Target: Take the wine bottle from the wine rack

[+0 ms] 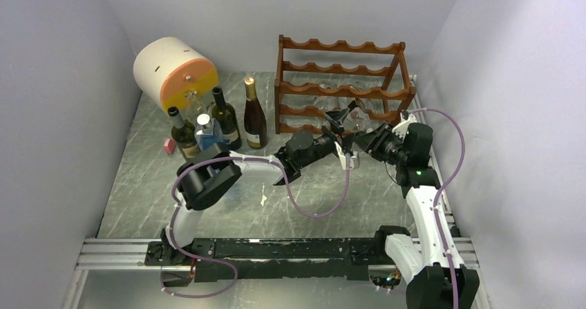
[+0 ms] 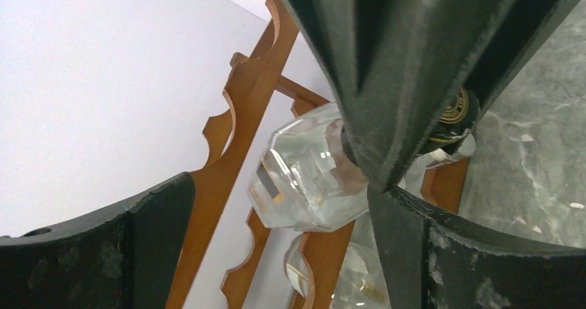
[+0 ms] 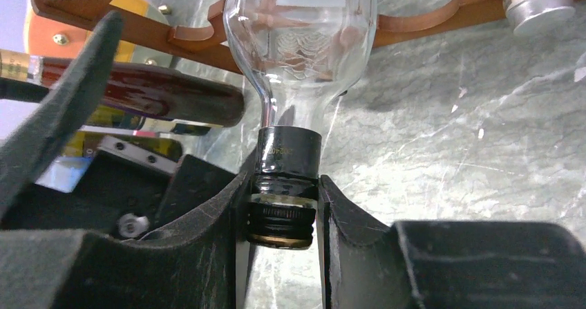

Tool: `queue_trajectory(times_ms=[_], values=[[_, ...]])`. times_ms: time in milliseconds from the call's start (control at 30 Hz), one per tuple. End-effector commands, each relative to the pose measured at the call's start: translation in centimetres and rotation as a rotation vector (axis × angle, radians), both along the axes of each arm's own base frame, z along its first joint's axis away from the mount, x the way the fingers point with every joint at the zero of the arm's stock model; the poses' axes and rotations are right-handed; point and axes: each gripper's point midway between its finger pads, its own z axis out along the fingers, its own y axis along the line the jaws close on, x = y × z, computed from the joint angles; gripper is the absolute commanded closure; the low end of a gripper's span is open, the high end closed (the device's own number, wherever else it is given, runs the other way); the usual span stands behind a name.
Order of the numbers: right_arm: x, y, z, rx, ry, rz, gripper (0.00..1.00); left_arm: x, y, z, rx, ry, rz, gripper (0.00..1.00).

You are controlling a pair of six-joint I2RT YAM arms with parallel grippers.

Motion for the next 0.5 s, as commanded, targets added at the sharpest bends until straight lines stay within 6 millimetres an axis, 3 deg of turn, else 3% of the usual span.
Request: queue_trajectory(times_ms=[0, 200, 467], values=[[-0.4, 2.4, 4.2, 0.097, -0.077, 0.119, 1.00, 0.3, -0.2, 1.7, -0.182, -0.026, 0.017, 0.02], [-0.4, 2.4, 5.6, 0.103, -0.095, 0.119, 1.00, -0.4, -0.8, 0.4, -0.166, 0.028, -0.033, 0.02], [-0.7, 2.8, 7.1, 0.125, -0.113, 0.138, 1.00, 0.8, -1.9, -0.9, -0.177, 0.062, -0.010, 0.02]])
